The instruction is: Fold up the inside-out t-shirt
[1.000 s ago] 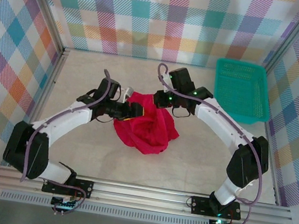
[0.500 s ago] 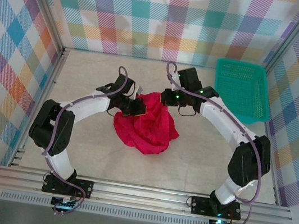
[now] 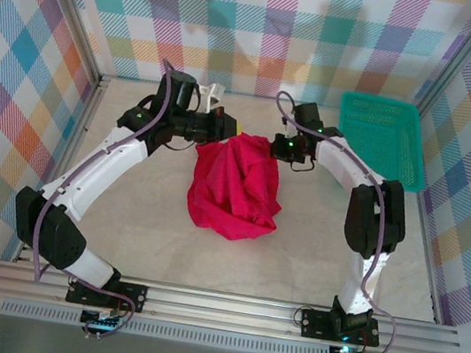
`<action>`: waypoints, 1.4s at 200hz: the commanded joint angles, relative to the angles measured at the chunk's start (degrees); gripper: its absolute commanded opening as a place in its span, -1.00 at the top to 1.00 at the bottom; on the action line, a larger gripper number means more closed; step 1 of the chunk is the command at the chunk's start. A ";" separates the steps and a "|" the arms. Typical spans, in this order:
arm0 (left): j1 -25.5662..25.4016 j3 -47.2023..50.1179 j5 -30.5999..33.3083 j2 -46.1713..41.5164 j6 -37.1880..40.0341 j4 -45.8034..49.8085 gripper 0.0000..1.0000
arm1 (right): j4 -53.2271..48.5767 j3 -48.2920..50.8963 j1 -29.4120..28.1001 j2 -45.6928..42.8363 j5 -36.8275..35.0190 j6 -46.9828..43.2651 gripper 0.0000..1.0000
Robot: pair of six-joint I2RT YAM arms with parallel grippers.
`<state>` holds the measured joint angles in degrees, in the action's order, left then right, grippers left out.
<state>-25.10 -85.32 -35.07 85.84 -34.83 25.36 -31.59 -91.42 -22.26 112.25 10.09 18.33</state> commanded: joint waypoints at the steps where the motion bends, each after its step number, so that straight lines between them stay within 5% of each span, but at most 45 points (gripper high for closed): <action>1: 1.64 0.17 -4.74 -0.37 -3.51 -2.51 1.00 | -4.53 0.10 1.26 -4.20 -2.78 0.86 0.68; 13: 2.86 0.33 -5.09 1.74 -5.05 -1.97 1.00 | -5.05 2.64 0.86 -8.57 -2.35 1.33 0.41; 27: 4.12 0.17 -4.72 3.92 -6.65 -0.94 1.00 | -4.52 7.48 -0.40 -14.19 -1.67 2.20 0.35; 75: 4.71 -0.78 -3.17 6.61 -8.39 -1.46 1.00 | 8.71 23.05 -9.55 -24.38 4.97 11.43 0.53; 109: 4.71 -2.05 -2.73 6.12 -8.42 -0.14 1.00 | 12.91 16.01 -12.57 -13.15 8.19 14.75 0.52; 126: 4.87 -3.15 -2.46 5.35 -8.79 0.59 1.00 | 13.41 10.90 -12.68 -5.75 5.51 16.84 -0.01; 156: 6.05 -6.76 -1.84 3.63 -8.23 3.67 1.00 | 14.42 4.82 -12.48 5.30 -1.32 20.32 -0.19; 166: 6.57 -7.14 -1.84 3.08 -8.15 4.05 1.00 | 14.63 2.68 -12.33 7.78 -0.17 21.85 -0.06; 186: 8.09 -6.76 -1.89 2.62 -7.85 4.88 1.00 | 13.31 0.37 -12.46 7.58 2.28 22.66 0.73; 198: 9.51 -5.86 -1.86 2.81 -7.25 5.22 1.00 | 11.42 0.23 -12.46 3.76 2.85 21.19 1.00; 241: 18.56 -0.34 -0.81 8.26 -7.17 3.03 1.00 | -1.83 -2.88 -12.28 -12.18 5.93 11.09 1.00; 280: 23.76 2.04 -0.25 15.15 -7.13 1.21 1.00 | -3.19 -2.04 -10.24 -22.59 15.69 10.15 1.00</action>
<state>-3.18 -84.86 -35.77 96.75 -42.30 27.68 -31.86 -92.58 -34.02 94.70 17.63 30.94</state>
